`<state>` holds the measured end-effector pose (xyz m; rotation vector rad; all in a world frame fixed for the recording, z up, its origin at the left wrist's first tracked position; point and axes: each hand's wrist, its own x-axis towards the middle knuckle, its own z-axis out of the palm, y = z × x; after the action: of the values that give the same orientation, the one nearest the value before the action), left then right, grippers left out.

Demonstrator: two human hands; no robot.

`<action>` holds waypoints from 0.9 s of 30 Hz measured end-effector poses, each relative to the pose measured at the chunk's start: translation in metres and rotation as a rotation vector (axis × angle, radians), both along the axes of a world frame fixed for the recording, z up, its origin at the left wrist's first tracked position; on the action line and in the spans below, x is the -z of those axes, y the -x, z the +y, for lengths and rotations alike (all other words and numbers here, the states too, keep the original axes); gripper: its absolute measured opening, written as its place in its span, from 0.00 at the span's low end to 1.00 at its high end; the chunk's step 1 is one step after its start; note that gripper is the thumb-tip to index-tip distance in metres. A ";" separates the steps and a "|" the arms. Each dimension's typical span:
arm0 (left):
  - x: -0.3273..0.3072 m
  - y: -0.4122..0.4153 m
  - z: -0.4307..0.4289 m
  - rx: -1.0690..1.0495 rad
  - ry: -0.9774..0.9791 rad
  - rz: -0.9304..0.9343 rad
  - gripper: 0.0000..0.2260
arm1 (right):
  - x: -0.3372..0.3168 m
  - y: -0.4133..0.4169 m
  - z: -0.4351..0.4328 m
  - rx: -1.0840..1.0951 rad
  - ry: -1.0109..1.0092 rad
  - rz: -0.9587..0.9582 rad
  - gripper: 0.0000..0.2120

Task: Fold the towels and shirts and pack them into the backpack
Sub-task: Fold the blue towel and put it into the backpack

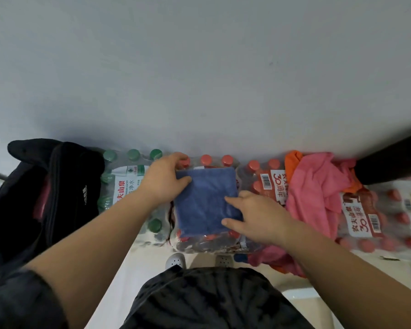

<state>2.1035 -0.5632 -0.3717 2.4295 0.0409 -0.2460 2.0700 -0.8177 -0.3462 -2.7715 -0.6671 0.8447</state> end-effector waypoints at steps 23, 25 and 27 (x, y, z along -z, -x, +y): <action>-0.007 -0.028 -0.015 0.247 -0.407 -0.014 0.16 | 0.030 -0.102 0.024 -0.128 -0.243 -0.196 0.45; -0.006 -0.036 -0.013 0.226 -0.426 -0.109 0.14 | 0.028 -0.109 0.028 -0.113 -0.251 -0.285 0.44; -0.005 -0.039 -0.013 0.210 -0.450 -0.207 0.11 | 0.027 -0.112 0.028 -0.081 -0.287 -0.336 0.43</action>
<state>2.1421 -0.5757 -0.3668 2.8981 -0.2813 -0.0815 2.1825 -0.7898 -0.3732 -2.6540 -0.8820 0.2651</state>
